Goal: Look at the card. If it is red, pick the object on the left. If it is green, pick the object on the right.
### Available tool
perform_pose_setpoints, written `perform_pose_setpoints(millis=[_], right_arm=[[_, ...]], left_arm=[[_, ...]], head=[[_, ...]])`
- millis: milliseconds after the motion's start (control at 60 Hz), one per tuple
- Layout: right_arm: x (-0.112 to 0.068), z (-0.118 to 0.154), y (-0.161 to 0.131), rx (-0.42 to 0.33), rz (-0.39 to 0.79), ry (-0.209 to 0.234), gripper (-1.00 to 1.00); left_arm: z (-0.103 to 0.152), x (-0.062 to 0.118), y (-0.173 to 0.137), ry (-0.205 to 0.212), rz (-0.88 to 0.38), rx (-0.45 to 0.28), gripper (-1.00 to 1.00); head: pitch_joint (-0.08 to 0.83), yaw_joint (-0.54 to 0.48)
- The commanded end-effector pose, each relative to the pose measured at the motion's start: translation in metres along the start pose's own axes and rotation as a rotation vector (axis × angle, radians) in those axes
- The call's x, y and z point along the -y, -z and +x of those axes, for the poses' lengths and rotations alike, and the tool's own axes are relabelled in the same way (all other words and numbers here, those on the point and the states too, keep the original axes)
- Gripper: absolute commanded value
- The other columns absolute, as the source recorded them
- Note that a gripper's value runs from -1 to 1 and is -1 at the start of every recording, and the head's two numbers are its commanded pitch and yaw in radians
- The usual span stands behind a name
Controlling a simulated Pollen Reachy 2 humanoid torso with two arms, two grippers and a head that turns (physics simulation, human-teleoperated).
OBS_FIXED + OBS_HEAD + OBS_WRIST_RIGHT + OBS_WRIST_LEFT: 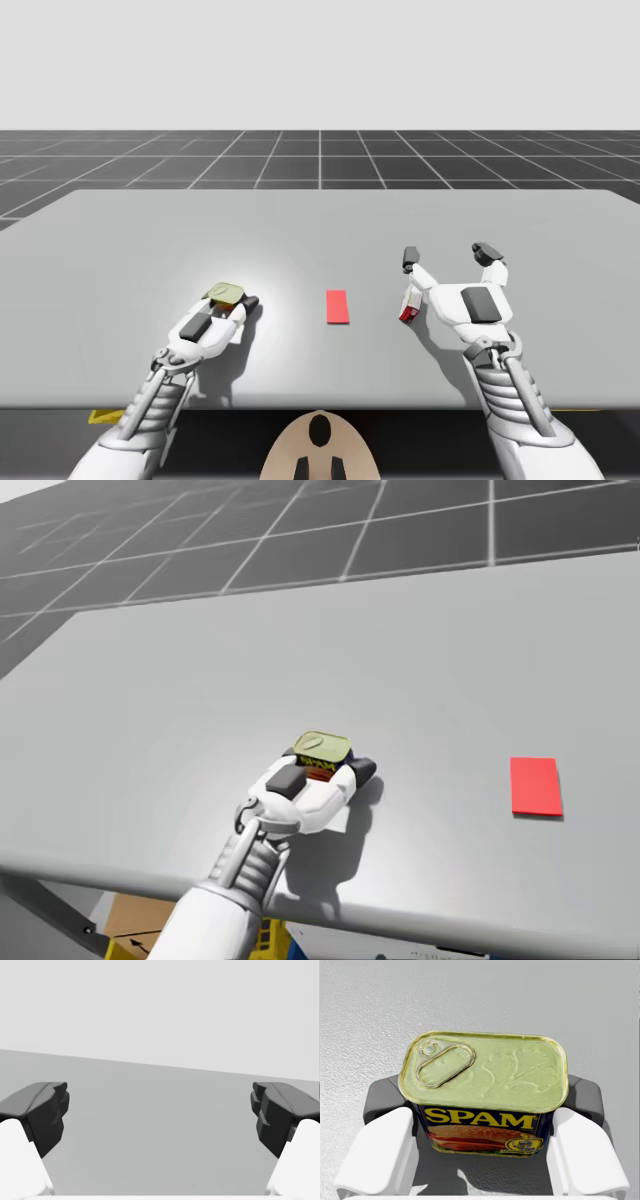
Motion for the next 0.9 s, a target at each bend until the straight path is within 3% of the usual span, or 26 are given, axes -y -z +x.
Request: perform_pose_setpoints(millis=[17,183,383,800,900], right_arm=[[-0.002,-0.001,0.000,-0.002,-0.002,0.009,-1.00],[-0.001,-0.001,-0.001,-0.005,-0.003,0.008,-1.00],[0.000,-0.001,0.000,-0.006,-0.004,0.009,-1.00],[0.003,0.001,0.001,-0.020,-0.015,0.013,-1.00],[0.003,0.001,0.000,-0.015,-0.020,-0.004,-1.00]], left_arm=[[-0.007,0.009,-0.001,-0.012,-0.033,-0.020,1.00],[-0.007,0.009,-0.002,-0.013,-0.035,-0.022,1.00],[0.004,0.009,-0.011,-0.013,-0.045,-0.013,1.00],[0.111,0.005,-0.056,0.053,-0.023,0.209,1.00],[0.131,0.003,-0.066,0.068,-0.014,0.263,1.00]], head=[[0.519,0.37],[0.365,0.38],[0.304,0.38],[0.257,0.37],[0.247,0.37]])
